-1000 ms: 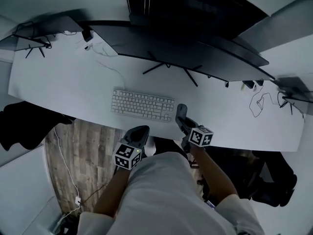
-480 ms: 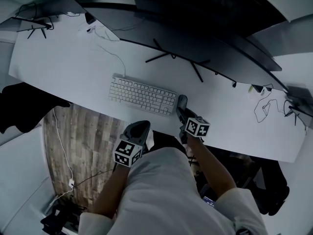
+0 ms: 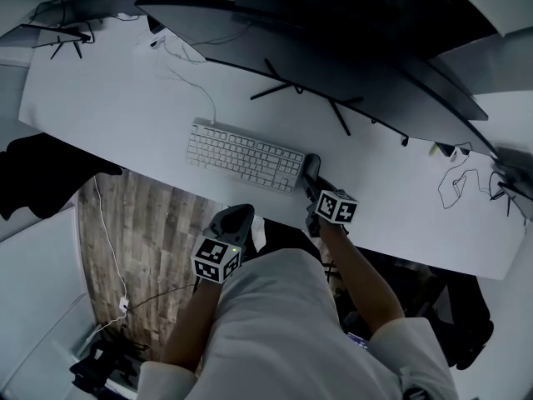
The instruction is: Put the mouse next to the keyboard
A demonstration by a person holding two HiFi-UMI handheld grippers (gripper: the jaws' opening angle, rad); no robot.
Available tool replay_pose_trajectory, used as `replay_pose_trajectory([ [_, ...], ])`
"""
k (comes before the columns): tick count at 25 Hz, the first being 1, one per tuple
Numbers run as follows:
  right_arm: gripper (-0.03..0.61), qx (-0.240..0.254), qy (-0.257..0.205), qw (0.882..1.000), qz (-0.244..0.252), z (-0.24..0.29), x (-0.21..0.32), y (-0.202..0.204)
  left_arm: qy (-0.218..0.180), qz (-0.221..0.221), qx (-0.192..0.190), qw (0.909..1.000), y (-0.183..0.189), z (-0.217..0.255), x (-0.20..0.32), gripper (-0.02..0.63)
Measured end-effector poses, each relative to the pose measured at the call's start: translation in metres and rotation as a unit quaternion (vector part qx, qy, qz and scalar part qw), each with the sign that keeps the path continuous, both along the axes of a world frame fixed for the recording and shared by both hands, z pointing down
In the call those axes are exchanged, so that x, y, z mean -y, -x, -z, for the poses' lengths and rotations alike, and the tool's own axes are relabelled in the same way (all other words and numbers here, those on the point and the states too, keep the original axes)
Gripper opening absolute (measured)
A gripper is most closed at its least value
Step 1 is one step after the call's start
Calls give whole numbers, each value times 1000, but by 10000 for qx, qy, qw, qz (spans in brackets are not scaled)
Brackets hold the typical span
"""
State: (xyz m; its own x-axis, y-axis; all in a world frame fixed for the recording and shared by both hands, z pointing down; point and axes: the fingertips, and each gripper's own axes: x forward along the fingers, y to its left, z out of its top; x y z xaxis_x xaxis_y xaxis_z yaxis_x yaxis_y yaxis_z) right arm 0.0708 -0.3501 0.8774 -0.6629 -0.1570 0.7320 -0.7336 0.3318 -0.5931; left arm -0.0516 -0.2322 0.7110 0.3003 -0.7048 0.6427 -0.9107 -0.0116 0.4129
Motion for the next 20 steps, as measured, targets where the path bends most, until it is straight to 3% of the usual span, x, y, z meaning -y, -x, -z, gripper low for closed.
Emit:
replay_pose_trajectory([
  [4,212,48,72,9999,87,1,-2,-2,6,-91,-26,10000,-9,-2,3,18],
  [8,261,-257,-200,9987,382,-1,-1,-13,-22,-172,-37,9998,-14,-1,9,18],
  [13,267,-349,-417,9970,557,6,-1,-25,-97,-253,-14,9996,-18,1,13,18],
  [20,265,-399,-1132,9884,929,32,0,-29,-266,-326,61,9991,-21,7,20,18],
])
